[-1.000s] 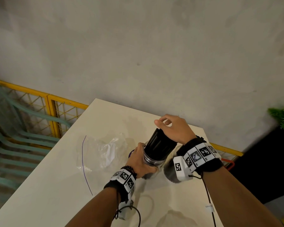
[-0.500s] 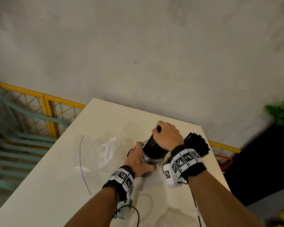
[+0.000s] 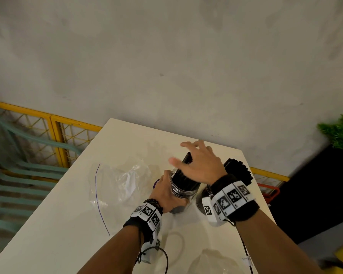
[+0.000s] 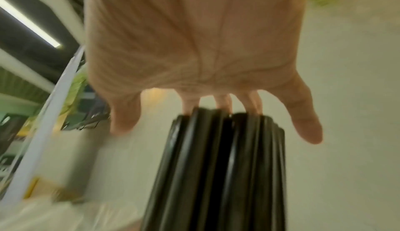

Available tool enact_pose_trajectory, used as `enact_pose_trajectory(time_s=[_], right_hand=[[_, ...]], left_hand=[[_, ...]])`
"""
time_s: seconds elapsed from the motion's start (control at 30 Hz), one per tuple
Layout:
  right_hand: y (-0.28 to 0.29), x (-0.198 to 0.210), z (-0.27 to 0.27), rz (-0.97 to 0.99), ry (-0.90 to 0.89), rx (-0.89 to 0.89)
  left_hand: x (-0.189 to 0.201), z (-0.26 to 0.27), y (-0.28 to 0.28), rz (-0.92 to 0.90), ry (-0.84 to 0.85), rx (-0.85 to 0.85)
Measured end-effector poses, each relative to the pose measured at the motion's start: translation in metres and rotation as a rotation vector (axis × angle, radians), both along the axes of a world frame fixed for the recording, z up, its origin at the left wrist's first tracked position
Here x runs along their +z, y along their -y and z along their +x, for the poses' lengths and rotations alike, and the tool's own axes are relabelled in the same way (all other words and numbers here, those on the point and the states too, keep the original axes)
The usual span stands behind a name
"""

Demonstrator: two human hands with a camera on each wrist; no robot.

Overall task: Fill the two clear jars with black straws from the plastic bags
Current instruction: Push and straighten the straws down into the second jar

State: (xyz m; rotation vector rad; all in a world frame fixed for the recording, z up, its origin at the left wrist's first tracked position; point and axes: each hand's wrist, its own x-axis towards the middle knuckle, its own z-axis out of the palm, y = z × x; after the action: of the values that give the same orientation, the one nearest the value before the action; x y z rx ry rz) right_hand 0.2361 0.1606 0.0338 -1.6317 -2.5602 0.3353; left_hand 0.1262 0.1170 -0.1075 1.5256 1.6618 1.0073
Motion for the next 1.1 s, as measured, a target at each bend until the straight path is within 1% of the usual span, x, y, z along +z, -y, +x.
enact_pose_trajectory(time_s=[0.07, 0.1, 0.17, 0.23, 0.27, 0.33, 0.4, 0.43, 0.5, 0.6, 0.7, 0.77, 0.87, 0.9, 0.93, 1.03, 1.1], right_hand=[[0.004, -0.015, 0.0, 0.026, 0.151, 0.059], [0.001, -0.02, -0.001, 0.057, 0.162, 0.058], [-0.008, -0.023, -0.003, 0.131, 0.08, 0.013], [-0.013, -0.024, -0.009, 0.161, 0.021, -0.059], [-0.014, -0.024, -0.014, 0.153, 0.038, -0.095], [-0.012, -0.023, -0.023, 0.099, 0.137, -0.153], [-0.017, -0.017, -0.026, -0.027, 0.208, -0.184], [-0.023, -0.012, -0.023, -0.084, 0.208, -0.195], [-0.034, 0.004, -0.014, -0.101, 0.138, -0.182], [-0.041, 0.029, 0.007, 0.022, 0.027, -0.189], [-0.028, 0.036, 0.016, 0.095, -0.048, -0.159], [-0.01, 0.025, 0.012, 0.055, -0.053, -0.079], [0.005, -0.007, -0.001, 0.065, 0.114, 0.063], [0.003, -0.016, -0.002, 0.087, 0.159, 0.085], [0.0, -0.022, -0.003, 0.099, 0.168, 0.084], [-0.007, -0.026, -0.001, 0.112, 0.052, 0.038], [-0.008, -0.027, -0.001, 0.159, 0.008, 0.056]], left_hand=[[0.001, -0.001, -0.001, -0.006, -0.011, -0.014], [0.001, -0.001, -0.001, -0.012, -0.011, -0.008], [0.003, -0.001, -0.002, -0.033, -0.003, 0.008], [0.006, -0.001, -0.004, -0.053, -0.008, 0.005], [0.008, -0.002, -0.005, -0.057, -0.008, -0.001], [0.01, -0.003, -0.004, -0.06, 0.007, -0.014], [0.012, -0.005, -0.002, -0.066, 0.004, -0.022], [0.014, -0.005, -0.001, -0.073, -0.003, -0.025], [0.016, -0.005, 0.001, -0.081, -0.004, -0.021], [0.016, -0.004, 0.003, -0.077, 0.019, -0.01], [0.016, -0.004, 0.005, -0.068, 0.02, -0.005], [0.016, -0.003, 0.004, -0.067, 0.006, -0.007], [0.015, -0.003, 0.003, -0.075, 0.001, -0.015], [0.015, -0.003, 0.002, -0.079, 0.0, -0.016], [0.014, -0.003, 0.002, -0.081, 0.002, -0.013], [0.014, -0.003, 0.002, -0.082, 0.013, -0.004], [0.014, -0.003, 0.003, -0.079, 0.015, -0.005]])
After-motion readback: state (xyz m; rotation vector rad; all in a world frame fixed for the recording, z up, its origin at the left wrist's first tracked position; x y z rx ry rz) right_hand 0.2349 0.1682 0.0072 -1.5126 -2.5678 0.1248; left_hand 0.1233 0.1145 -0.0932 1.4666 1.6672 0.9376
